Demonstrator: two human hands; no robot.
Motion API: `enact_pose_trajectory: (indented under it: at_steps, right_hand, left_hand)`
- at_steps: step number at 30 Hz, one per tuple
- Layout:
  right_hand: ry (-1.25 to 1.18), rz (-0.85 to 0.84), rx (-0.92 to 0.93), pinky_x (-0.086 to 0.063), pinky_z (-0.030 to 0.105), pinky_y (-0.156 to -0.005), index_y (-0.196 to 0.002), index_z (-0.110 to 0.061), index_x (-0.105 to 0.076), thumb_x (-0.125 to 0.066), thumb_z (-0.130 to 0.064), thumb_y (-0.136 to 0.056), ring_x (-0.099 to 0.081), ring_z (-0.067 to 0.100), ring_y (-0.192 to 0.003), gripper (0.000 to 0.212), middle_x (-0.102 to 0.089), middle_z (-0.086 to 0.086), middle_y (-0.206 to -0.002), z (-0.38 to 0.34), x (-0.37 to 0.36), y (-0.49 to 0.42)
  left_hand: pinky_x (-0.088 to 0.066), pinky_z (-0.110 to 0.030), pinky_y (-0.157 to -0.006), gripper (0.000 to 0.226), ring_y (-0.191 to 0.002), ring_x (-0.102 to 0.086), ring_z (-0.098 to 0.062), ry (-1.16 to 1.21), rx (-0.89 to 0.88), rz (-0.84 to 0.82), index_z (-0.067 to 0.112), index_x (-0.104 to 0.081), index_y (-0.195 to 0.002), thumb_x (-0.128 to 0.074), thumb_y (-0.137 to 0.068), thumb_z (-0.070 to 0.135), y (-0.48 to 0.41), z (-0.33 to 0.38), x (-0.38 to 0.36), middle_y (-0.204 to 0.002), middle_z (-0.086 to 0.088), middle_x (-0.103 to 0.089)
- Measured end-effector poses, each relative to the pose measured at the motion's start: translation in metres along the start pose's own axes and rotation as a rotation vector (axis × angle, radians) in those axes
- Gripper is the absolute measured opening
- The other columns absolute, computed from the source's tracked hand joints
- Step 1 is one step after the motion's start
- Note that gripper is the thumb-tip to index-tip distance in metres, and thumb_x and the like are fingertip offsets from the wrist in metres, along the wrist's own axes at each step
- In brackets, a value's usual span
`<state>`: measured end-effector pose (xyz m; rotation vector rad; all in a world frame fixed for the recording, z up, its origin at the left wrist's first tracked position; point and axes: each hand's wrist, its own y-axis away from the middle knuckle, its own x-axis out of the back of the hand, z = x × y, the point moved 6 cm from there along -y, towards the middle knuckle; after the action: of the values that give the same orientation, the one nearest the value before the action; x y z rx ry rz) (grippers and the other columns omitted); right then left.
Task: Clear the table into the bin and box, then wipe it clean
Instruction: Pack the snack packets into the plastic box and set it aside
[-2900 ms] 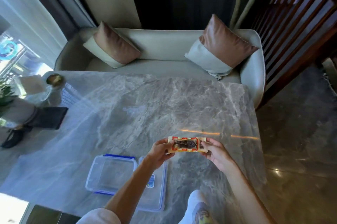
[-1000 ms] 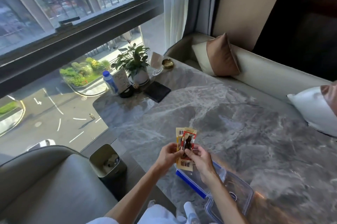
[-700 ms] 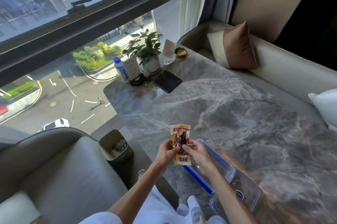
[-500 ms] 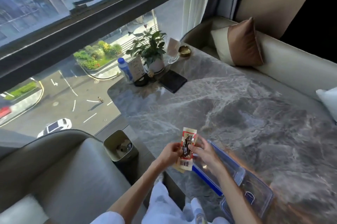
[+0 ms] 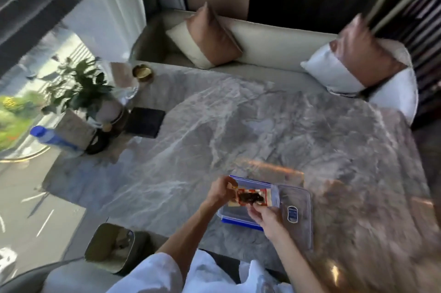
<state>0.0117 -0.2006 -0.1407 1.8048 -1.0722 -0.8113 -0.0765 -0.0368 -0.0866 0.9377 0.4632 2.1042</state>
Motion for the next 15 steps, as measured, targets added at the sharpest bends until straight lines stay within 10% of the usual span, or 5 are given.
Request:
enact_pose_trajectory:
  at_steps: [4,10,15]
  right_hand:
    - [0.165,0.136,0.049,-0.050,0.045,-0.098,-0.088,-0.001,-0.057,-0.062,0.005,-0.083,-0.060,0.025,-0.093,0.010,-0.059,0.013,-0.084,-0.014,0.005,-0.012]
    - [0.330,0.149,-0.027,-0.043,0.043,-0.102,-0.129,-0.012,-0.041,-0.062,-0.013,-0.084,-0.056,0.027,-0.111,0.049,-0.056,0.012,-0.122,-0.015,0.008,-0.036]
    - [0.532,0.225,-0.060,-0.041,0.024,-0.056,-0.114,-0.007,-0.062,-0.054,-0.028,-0.070,-0.069,0.029,-0.097,0.050,-0.071,0.011,-0.100,0.022,0.035,-0.114]
  left_hand:
    - [-0.049,-0.029,-0.076,0.024,-0.095,-0.067,-0.029,-0.070,0.065,0.004,0.010,-0.070,-0.096,-0.055,-0.079,0.004,-0.012,0.000,-0.015,-0.099,-0.016,-0.072]
    - [-0.044,-0.026,-0.070,0.023,-0.089,-0.064,-0.026,-0.132,0.125,0.008,0.014,-0.068,-0.086,-0.048,-0.080,0.002,-0.032,-0.015,-0.042,-0.088,-0.008,-0.067]
    - [-0.042,-0.022,-0.053,0.016,-0.067,-0.052,-0.016,-0.118,0.136,-0.022,0.017,-0.053,-0.079,-0.048,-0.088,0.005,-0.042,-0.020,-0.061,-0.075,-0.001,-0.056]
